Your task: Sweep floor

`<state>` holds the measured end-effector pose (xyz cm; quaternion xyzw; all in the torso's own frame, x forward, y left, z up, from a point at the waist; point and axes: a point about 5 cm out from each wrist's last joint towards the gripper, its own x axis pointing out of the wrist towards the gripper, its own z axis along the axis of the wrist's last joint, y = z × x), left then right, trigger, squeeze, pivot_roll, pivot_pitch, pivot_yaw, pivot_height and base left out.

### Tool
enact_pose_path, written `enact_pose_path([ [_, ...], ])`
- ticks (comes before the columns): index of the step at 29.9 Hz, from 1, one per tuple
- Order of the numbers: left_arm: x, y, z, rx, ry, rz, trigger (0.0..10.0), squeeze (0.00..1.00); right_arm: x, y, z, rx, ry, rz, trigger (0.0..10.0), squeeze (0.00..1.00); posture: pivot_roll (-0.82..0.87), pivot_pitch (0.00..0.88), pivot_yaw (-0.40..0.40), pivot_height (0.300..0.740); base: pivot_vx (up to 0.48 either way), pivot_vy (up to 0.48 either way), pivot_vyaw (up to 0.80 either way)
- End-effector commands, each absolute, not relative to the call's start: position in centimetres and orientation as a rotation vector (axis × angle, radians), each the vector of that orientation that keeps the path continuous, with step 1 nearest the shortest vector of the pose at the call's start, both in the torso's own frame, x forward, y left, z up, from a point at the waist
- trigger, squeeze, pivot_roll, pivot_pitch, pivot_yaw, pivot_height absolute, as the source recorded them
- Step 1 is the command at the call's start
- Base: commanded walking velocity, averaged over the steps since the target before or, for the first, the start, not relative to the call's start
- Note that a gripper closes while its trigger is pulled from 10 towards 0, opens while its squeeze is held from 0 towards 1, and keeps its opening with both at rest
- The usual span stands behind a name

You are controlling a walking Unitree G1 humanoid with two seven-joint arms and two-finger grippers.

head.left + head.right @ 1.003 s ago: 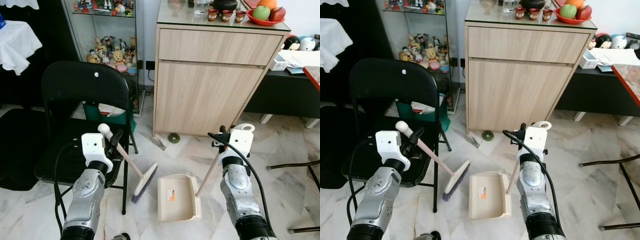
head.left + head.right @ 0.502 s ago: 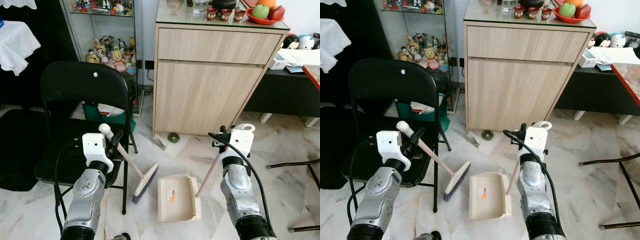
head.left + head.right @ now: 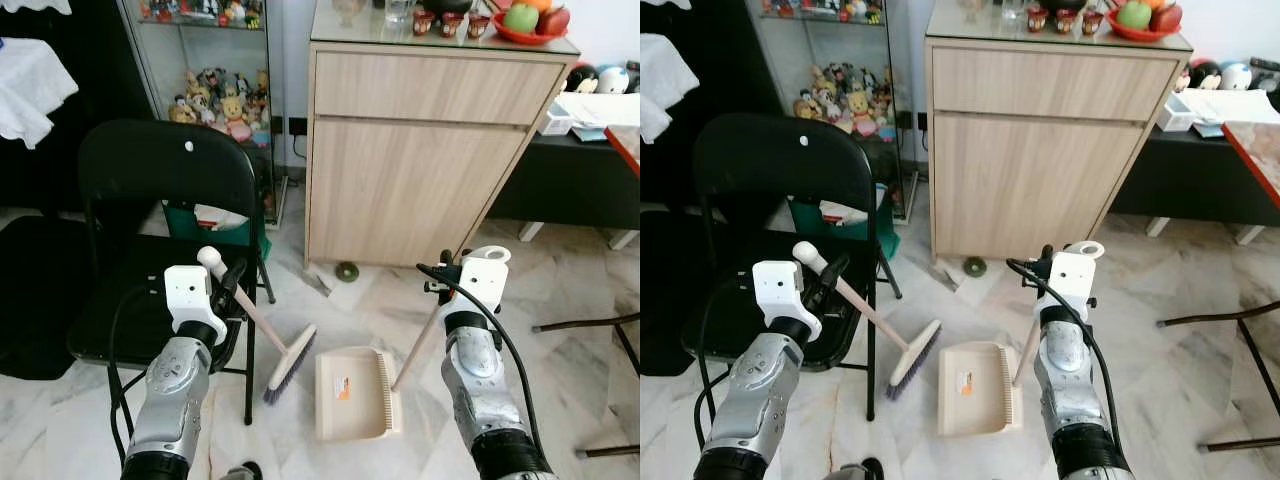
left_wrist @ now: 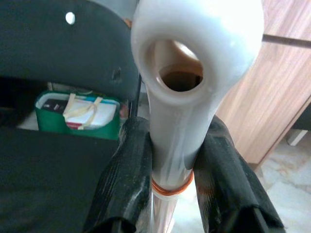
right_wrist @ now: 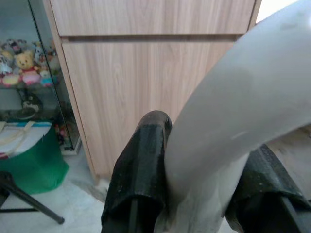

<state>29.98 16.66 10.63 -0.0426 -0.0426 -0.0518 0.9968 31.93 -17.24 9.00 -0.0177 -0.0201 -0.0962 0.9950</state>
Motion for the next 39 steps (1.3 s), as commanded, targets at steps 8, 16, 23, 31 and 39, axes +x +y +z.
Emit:
enact_pose_path([
  [8, 30.07, 16.49, 11.4, -0.095, -0.122, -0.116, 10.0, 0.0, 32.06, -17.71, 9.48, -0.033, -0.066, -0.206, 10.0, 0.0, -0.04, 0.092, -0.035, 0.74, -0.29, 0.0, 0.0],
  [16, 30.1, 16.49, 11.43, -0.095, -0.125, -0.115, 10.0, 0.0, 32.12, -17.57, 9.47, -0.032, -0.065, -0.2, 10.0, 0.0, -0.04, 0.085, -0.035, 0.74, -0.291, 0.0, 0.0],
  [23, 30.14, 16.53, 11.47, -0.093, -0.126, -0.115, 10.0, 0.0, 32.14, -17.49, 9.4, -0.031, -0.065, -0.198, 10.0, 0.0, -0.04, 0.073, -0.033, 0.74, -0.291, 0.0, 0.0],
  [31, 30.2, 16.53, 11.52, -0.093, -0.127, -0.118, 10.0, 0.0, 32.2, -17.4, 9.4, -0.031, -0.066, -0.194, 10.0, 0.0, -0.04, 0.073, -0.032, 0.74, -0.285, 0.0, 0.0],
  [39, 30.2, 16.58, 11.52, -0.092, -0.126, -0.117, 10.0, 0.0, 32.25, -17.38, 9.39, -0.031, -0.065, -0.193, 10.0, 0.0, -0.04, 0.074, -0.033, 0.74, -0.285, 0.0, 0.0],
])
